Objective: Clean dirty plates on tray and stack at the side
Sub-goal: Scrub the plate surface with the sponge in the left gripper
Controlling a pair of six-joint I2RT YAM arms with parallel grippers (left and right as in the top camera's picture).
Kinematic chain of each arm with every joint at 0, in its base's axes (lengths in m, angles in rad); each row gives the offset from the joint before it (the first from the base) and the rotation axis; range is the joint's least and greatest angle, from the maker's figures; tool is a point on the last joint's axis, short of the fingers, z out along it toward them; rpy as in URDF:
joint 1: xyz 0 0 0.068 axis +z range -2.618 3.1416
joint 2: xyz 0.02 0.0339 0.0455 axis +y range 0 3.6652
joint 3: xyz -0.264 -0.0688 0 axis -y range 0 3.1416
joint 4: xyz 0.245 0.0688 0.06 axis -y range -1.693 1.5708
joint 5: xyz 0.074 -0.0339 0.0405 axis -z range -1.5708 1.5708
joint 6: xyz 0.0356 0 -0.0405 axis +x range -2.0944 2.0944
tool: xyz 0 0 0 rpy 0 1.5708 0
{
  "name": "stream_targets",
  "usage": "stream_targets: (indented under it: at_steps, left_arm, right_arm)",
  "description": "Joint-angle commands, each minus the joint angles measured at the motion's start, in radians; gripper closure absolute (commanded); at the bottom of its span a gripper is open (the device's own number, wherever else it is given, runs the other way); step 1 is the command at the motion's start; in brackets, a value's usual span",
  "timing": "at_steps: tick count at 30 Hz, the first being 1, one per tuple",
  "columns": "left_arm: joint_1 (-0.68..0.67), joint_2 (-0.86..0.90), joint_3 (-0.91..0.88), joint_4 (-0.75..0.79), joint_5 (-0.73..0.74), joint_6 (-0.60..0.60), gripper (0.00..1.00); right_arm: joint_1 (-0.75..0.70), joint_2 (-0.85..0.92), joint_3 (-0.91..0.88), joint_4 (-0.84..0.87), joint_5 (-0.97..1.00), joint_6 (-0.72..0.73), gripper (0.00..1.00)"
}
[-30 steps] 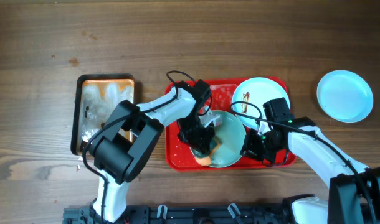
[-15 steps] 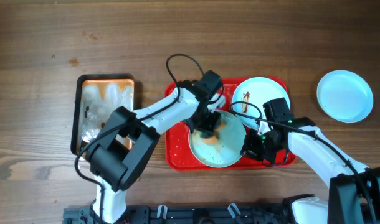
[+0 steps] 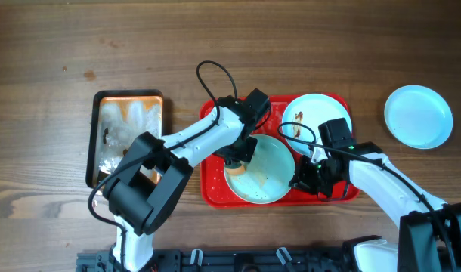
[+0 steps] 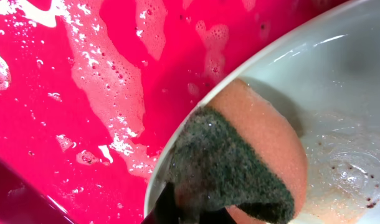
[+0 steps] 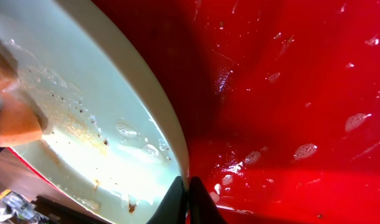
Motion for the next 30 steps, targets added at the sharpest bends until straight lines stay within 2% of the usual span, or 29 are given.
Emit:
stream_targets:
  at_steps: [1, 6, 12, 16, 23, 26, 30]
  left_arm:
    - [0.029, 0.078, -0.016, 0.022, -0.084, -0.016, 0.96]
    - [0.039, -0.079, 0.086, -0.002, -0.098, -0.067, 0.96]
    - [0.077, -0.216, 0.105, -0.021, -0.106, -0.072, 0.96]
    - [0.114, -0.219, 0.104, -0.090, -0.213, -0.072, 0.96]
    - [0.311, -0.217, 0.093, -0.252, -0.198, -0.082, 0.96]
    - [0.484, -0.215, 0.023, -0.183, -0.158, -0.152, 0.96]
    - [0.674, -0.212, -0.180, 0.075, -0.117, -0.203, 0.96]
  right_arm:
    - [-0.003, 0.013, -0.021, -0.027, 0.076, -0.014, 0.96]
    - [-0.003, 0.013, -0.021, -0.026, 0.080, -0.014, 0.96]
    - [-0.003, 0.013, -0.021, -0.023, 0.080, -0.013, 0.96]
    - [-0.003, 0.013, -0.021, -0.023, 0.079, -0.014, 0.96]
    - [-0.003, 0.013, -0.021, -0.023, 0.079, -0.014, 0.96]
    - [-0.003, 0.013, -0.021, -0.021, 0.079, -0.016, 0.96]
    - [-0.003, 0.013, -0.021, -0.024, 0.079, -0.027, 0.96]
